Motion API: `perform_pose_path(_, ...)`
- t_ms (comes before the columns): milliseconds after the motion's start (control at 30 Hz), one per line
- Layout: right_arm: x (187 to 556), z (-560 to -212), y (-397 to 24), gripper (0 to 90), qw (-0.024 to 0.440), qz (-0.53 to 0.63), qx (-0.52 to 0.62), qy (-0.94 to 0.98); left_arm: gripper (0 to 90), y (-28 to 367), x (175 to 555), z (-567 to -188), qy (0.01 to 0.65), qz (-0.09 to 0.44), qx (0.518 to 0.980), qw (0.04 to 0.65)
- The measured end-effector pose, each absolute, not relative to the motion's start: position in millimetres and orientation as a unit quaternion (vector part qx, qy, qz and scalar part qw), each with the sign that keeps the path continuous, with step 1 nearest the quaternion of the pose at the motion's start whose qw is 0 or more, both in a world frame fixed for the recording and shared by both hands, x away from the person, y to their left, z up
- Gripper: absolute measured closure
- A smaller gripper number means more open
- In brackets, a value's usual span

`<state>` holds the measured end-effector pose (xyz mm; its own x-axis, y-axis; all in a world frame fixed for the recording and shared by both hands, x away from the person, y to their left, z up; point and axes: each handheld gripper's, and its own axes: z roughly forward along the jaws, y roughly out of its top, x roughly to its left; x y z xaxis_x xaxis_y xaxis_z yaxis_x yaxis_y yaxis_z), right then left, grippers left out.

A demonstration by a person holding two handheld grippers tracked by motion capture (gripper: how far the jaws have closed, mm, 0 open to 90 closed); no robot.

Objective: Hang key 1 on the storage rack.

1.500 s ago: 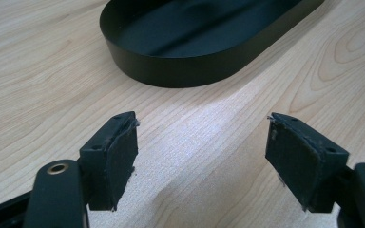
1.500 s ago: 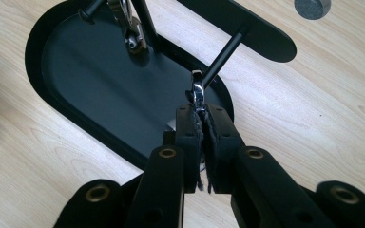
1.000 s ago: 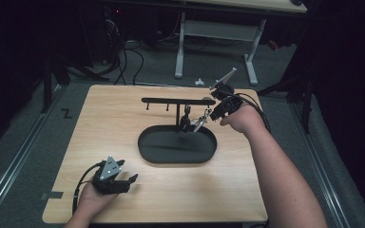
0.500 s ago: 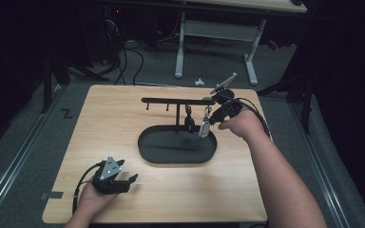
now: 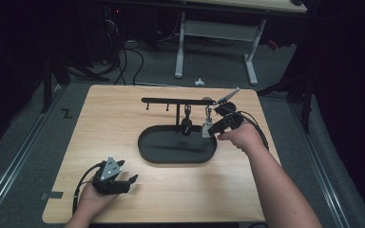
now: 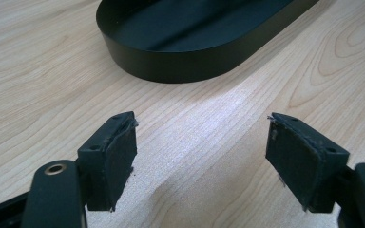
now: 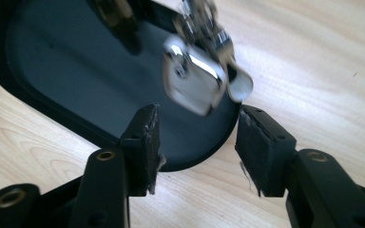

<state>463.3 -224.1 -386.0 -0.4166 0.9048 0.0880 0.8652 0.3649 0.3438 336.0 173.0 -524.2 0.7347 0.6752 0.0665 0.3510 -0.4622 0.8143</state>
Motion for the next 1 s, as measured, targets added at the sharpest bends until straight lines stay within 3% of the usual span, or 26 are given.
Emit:
perform_pose_path(533,424.2,-452.6,-252.1,41.8,0.082,0.212,0.564,0.794,26.0,170.9,336.2,-526.5,0.307,0.19,0.838,0.41)
perform_pose_path(1000,356.3,-485.5,-270.3,35.0,0.207,0.325,0.543,0.746,26.0,165.5,336.2,-526.4,0.296,0.19,0.841,0.412)
